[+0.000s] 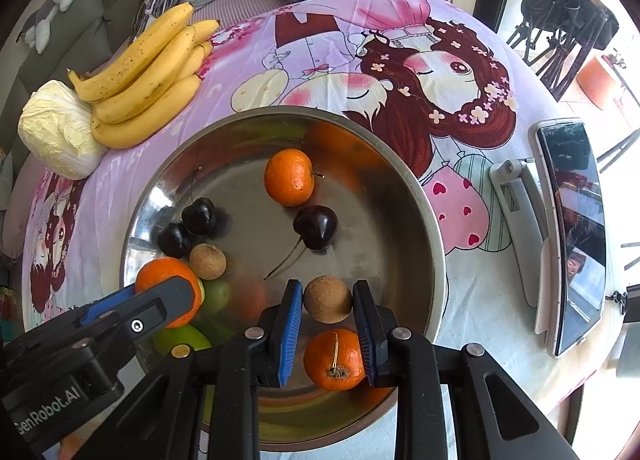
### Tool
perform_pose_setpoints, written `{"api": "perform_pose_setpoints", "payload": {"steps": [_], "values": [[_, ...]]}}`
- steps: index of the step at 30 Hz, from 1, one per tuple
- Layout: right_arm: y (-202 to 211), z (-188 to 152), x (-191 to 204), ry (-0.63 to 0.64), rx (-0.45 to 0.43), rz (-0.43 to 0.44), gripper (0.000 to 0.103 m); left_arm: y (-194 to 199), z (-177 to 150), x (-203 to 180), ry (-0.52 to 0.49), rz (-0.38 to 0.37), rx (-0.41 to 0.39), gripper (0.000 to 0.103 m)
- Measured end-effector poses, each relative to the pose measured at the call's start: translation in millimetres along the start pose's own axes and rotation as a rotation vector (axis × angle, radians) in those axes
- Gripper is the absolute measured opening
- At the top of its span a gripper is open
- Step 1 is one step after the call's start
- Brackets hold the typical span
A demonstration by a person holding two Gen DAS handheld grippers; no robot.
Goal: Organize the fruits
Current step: 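Open the left tool to drop the tangerine into the bowl while the right tool releases the kiwi, then withdraw both open tools from the bowl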
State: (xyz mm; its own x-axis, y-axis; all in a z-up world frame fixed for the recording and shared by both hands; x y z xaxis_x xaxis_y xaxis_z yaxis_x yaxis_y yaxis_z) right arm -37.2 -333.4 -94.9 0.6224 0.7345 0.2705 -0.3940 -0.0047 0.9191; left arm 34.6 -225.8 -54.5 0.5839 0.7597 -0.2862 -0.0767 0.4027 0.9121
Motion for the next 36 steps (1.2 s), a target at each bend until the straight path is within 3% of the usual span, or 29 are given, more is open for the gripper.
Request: {"api": "perform_pose_setpoints", "payload": {"steps": [16, 21, 24, 26, 28, 31, 36], "values": [[-7.8, -3.2, -3.4, -0.002, 0.015, -0.033, 0.029, -1.7, -4.4, 0.0, 0.026, -0.031, 0.026, 0.043], [-6.3, -4.7, -2.2, 0.003, 0.016, -0.042, 0.029, 3.5, -7.1, 5.9, 0.032, -0.008, 0.019, 0.060], [-3.3, -6.6, -1.5, 0.010, 0.012, -0.046, 0.033, 8.0, -11.1, 12.5, 0.048, 0.021, 0.009, 0.069], [-1.4, -8.9, -1.5, 0.011, 0.009, -0.053, 0.049, 10.4, -15.7, 18.1, 0.065, 0.034, 0.004, 0.074], [0.5, -11.3, -0.9, 0.014, 0.006, -0.053, 0.057, 14.0, -21.0, 25.0, 0.082, 0.053, -0.010, 0.078], [4.3, -15.1, -0.8, 0.018, 0.005, -0.051, 0.058, 20.2, -28.6, 35.2, 0.096, 0.092, -0.025, 0.084], [10.5, -22.3, 2.4, 0.029, 0.000, -0.050, 0.075, 28.8, -43.4, 57.9, 0.131, 0.183, -0.039, 0.088]]}}
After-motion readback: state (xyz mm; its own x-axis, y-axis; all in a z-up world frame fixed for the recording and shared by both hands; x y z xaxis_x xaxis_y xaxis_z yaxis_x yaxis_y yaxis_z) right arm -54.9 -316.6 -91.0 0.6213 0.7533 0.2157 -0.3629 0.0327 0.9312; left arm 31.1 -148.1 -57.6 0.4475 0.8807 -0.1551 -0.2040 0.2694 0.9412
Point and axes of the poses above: each gripper's, at about its wrist camera, not at the fingertips, and y roughly against the way its jaws point, x to its left, z to its top, the point moved 6 cm from there along -y, roughly the way its jaws point, and after that the axes turned 13 degrees about -y, right-handed, at the moved point
